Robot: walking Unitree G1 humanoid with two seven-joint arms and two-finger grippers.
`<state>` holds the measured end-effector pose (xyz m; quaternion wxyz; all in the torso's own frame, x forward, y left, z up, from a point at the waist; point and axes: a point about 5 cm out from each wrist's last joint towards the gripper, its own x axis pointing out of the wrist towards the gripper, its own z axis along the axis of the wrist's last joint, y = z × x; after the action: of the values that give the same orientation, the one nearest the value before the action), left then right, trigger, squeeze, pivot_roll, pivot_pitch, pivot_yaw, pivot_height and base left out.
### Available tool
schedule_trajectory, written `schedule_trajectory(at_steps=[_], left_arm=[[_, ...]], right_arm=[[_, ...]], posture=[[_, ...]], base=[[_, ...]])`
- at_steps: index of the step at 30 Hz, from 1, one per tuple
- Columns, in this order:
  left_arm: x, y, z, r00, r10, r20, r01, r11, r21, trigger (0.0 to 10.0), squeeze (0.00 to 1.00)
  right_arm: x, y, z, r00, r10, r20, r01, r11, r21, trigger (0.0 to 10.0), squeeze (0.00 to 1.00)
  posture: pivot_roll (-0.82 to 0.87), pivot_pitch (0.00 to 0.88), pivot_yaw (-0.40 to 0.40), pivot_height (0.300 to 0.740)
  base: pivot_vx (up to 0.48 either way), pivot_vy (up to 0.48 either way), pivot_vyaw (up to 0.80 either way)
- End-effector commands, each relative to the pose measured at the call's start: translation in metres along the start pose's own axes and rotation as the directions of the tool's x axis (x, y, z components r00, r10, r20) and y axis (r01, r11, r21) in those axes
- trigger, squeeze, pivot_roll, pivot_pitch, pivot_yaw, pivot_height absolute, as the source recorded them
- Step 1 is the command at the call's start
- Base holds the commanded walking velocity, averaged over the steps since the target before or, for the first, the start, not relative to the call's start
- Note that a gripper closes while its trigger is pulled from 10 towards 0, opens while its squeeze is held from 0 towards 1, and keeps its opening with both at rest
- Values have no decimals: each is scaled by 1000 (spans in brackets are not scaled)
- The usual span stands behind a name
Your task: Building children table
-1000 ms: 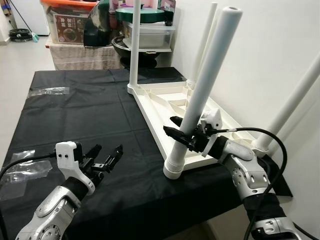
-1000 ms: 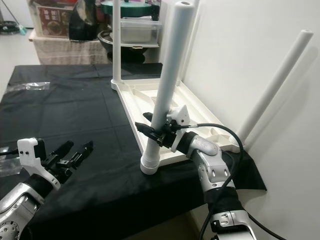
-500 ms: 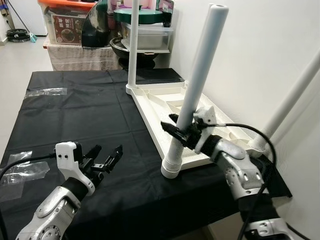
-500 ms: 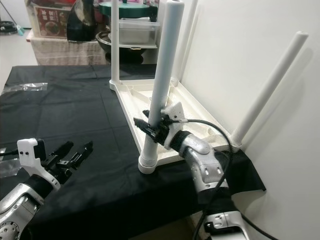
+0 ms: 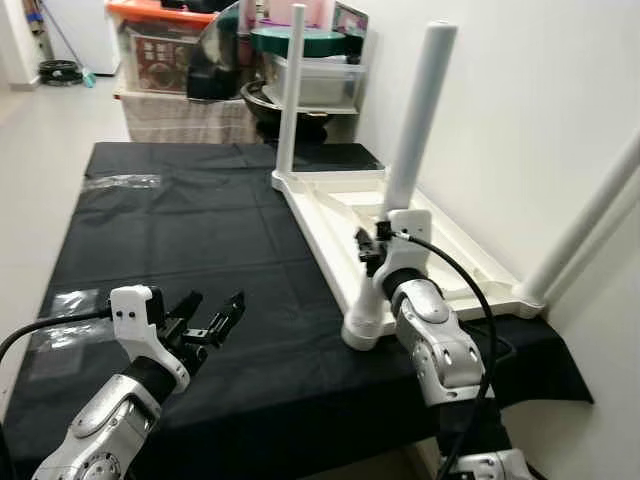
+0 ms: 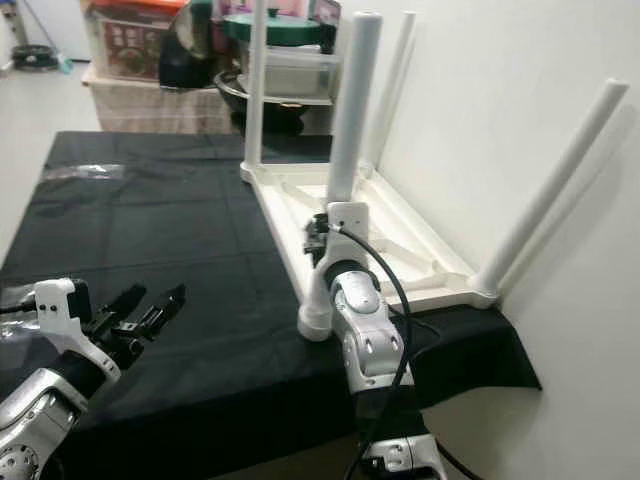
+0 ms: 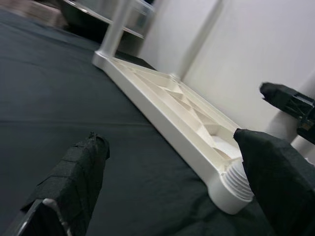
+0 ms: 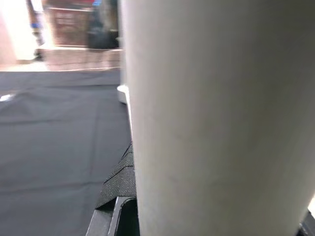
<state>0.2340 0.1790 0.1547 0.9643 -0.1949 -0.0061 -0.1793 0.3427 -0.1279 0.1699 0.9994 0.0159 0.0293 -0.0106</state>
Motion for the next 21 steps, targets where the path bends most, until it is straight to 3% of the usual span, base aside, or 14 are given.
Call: schedule_trajectory(at_steps=[1,4,11,21], left_arm=[[0,1,0,1000,9,8,-8,1000,-5,10000,0],[-1,1,0,1000,15,11,-15,1000,-6,10000,0],[-1,1,-1,1000,14,8,-13,1000,-7,10000,0],[0,2,0,1000,12,7,-12,1000,1,10000,0]], right_arm=[[0,-36,-28,971,-210,-117,208,978,-28,10000,0],[-1,-41,-23,953,-282,-108,285,959,13,10000,0],[-12,-32,-26,933,-329,-144,343,935,89,10000,0],[-14,-24,-18,947,-310,-78,318,941,113,10000,0]], posture=[[84,0,-130,740],[85,0,-129,740],[82,0,-120,740],[77,0,-114,740]], base=[[0,0,0],[0,0,0],[0,0,0],[0,0,0]])
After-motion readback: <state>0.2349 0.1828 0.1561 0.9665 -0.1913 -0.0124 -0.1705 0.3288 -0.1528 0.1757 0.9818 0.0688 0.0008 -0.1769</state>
